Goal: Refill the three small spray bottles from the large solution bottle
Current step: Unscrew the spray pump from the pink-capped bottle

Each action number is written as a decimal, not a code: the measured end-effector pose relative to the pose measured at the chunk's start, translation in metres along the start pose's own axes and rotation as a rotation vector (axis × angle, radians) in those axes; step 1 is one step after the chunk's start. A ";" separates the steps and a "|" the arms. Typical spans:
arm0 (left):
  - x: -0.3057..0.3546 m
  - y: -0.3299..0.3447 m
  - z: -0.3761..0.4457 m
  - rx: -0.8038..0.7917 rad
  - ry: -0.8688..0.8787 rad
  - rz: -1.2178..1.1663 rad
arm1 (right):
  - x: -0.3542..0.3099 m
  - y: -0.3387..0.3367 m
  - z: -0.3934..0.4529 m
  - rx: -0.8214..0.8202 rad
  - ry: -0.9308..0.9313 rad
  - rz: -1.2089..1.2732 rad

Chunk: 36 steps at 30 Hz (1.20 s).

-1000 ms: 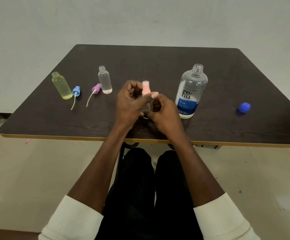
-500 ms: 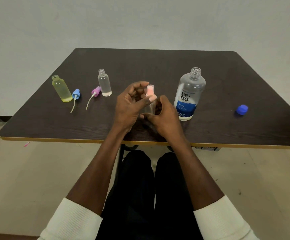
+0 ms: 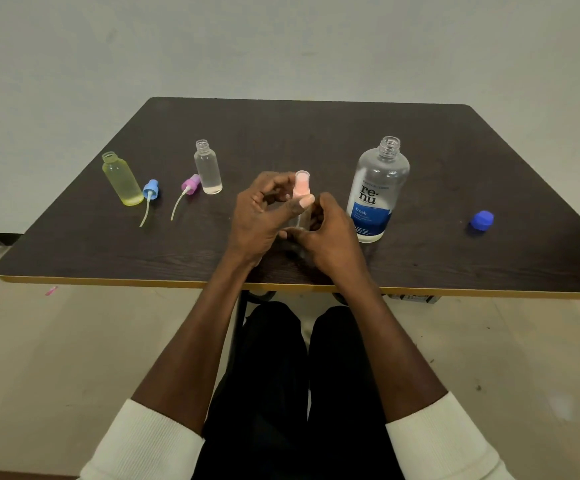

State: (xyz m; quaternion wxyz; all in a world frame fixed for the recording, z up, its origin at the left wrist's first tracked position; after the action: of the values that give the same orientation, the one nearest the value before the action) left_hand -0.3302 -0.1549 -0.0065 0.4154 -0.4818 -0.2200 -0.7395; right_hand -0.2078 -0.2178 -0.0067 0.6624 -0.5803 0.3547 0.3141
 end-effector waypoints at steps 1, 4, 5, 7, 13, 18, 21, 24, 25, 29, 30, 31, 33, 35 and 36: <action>0.000 0.000 0.000 -0.007 0.005 -0.009 | 0.000 0.000 0.000 0.001 0.002 0.003; 0.001 0.002 0.000 -0.043 0.006 -0.098 | 0.000 0.000 0.000 0.010 0.007 0.012; 0.001 0.002 -0.001 -0.055 -0.004 -0.122 | -0.001 0.000 0.000 0.006 0.006 0.016; 0.002 0.002 -0.001 -0.050 -0.033 -0.131 | -0.001 0.000 0.000 -0.003 0.005 0.021; 0.002 0.001 -0.001 -0.008 -0.037 -0.005 | 0.000 0.000 0.001 0.006 -0.004 0.005; 0.004 0.002 -0.001 -0.042 -0.017 -0.124 | 0.000 0.000 0.000 0.013 0.000 0.011; 0.004 0.003 -0.002 -0.045 -0.043 -0.133 | 0.000 0.000 0.000 0.004 -0.017 0.021; 0.004 0.002 -0.002 -0.011 -0.036 -0.126 | 0.001 0.000 0.000 0.009 -0.013 0.015; 0.005 0.002 -0.002 0.000 -0.032 -0.129 | 0.001 0.000 0.000 0.009 -0.010 0.010; 0.006 0.004 0.000 0.095 0.024 -0.107 | 0.000 0.001 -0.001 0.011 -0.013 0.009; 0.008 0.004 0.000 0.148 0.037 -0.127 | -0.001 0.000 -0.001 0.010 -0.011 0.013; 0.009 0.004 0.000 0.200 0.042 -0.154 | -0.001 0.000 -0.001 0.006 -0.006 0.019; 0.010 0.003 0.004 0.263 0.042 -0.204 | -0.001 0.001 -0.001 0.001 -0.002 0.028; 0.012 0.002 0.010 0.308 0.030 -0.243 | 0.000 0.001 0.000 0.000 -0.001 0.038; 0.013 0.000 0.014 0.342 0.021 -0.265 | 0.000 0.001 0.000 0.000 0.003 0.041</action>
State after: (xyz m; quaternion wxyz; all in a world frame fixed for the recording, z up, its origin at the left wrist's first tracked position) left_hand -0.3256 -0.1497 0.0111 0.3925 -0.3633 -0.3992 -0.7447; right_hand -0.2088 -0.2179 -0.0078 0.6553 -0.5732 0.3676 0.3269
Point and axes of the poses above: each hand's wrist, its own z-axis towards the middle knuckle, its own y-axis out of the palm, x = y × z, the point moved 2 cm from there along z, towards the middle knuckle, and after that the axes turned 14 degrees about -x, right-handed, at the moved point
